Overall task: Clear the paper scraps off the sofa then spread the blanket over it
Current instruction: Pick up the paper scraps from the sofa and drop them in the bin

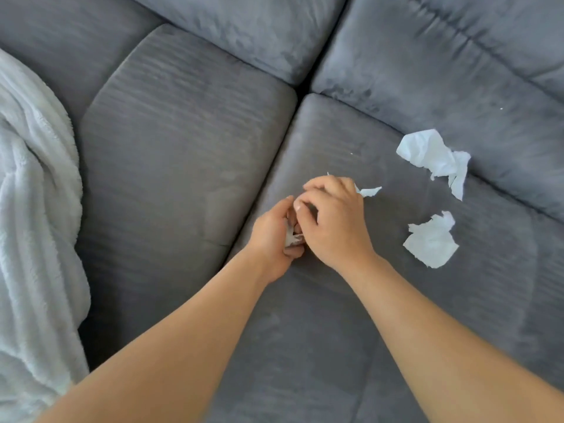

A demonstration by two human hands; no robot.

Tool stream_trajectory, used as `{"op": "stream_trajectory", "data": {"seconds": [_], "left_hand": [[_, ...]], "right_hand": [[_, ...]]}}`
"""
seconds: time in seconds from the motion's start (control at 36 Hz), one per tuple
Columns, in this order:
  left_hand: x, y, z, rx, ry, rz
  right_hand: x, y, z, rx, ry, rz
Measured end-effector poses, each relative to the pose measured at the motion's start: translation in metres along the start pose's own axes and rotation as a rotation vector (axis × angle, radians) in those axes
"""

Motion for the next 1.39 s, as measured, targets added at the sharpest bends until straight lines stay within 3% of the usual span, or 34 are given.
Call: {"op": "stream_trajectory", "data": {"seconds": [0.08, 0.14, 0.22, 0.36, 0.42, 0.53, 0.61, 0.69, 0.86, 0.92, 0.97, 1.03, 1.08, 1.22, 1.39], "left_hand": [[-0.009, -0.003, -0.011, 0.009, 0.065, -0.039], [-0.008, -0.003, -0.011, -0.020, 0.083, -0.044], [-0.006, -0.004, -0.010, -0.023, 0.019, -0.029], [-0.004, -0.005, 0.000, -0.044, -0.189, 0.032], [-0.007, -0.003, 0.011, -0.109, -0.254, 0.015], [-0.019, 0.001, 0.007, -0.092, -0.427, -0.058], [-0.021, 0.004, 0.006, -0.082, -0.497, -0.041], [-0.019, 0.002, 0.001, -0.027, -0.467, -0.006], [-0.020, 0.005, -0.005, 0.035, -0.408, 0.002], [-0.022, 0.007, -0.004, 0.037, -0.387, 0.009], [-0.023, 0.009, -0.005, 0.042, -0.366, 0.037], [-0.026, 0.014, -0.007, 0.053, -0.371, 0.089], [-0.032, 0.020, -0.011, 0.073, -0.413, 0.122], [-0.056, 0.044, -0.036, 0.147, -0.441, 0.134], [-0.078, 0.077, -0.051, 0.268, -0.322, 0.198]], "right_hand": [[0.048, -0.010, -0.020, 0.128, 0.015, 0.187], [0.077, -0.015, -0.014, 0.049, 0.112, 0.299], [0.100, -0.014, -0.003, -0.044, 0.066, 0.373], [0.058, 0.005, -0.017, 0.100, -0.132, 0.289], [0.034, 0.024, -0.008, 0.028, -0.176, 0.244], [0.006, 0.055, 0.021, -0.193, -0.027, 0.114], [0.021, 0.069, 0.017, -0.229, -0.216, 0.161], [0.045, 0.077, -0.010, -0.137, -0.235, 0.154], [0.172, 0.093, -0.079, 0.147, -0.119, 0.564], [0.205, 0.095, -0.094, 0.162, -0.096, 0.666], [0.228, 0.090, -0.095, 0.075, -0.058, 0.728], [0.237, 0.085, -0.091, -0.049, -0.028, 0.721], [0.238, 0.077, -0.095, -0.061, 0.008, 0.656], [0.237, 0.066, -0.118, 0.095, -0.071, 0.614], [0.238, 0.068, -0.164, 0.362, -0.411, 0.562]]}}
Point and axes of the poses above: each hand's wrist, its own y-axis away from the middle knuckle, its own z-axis out of the palm, x = y × z, the point moved 10 cm from there along -y, towards the middle knuckle, and after that the axes turned 2 degrees about -x, right-handed, at the moved point
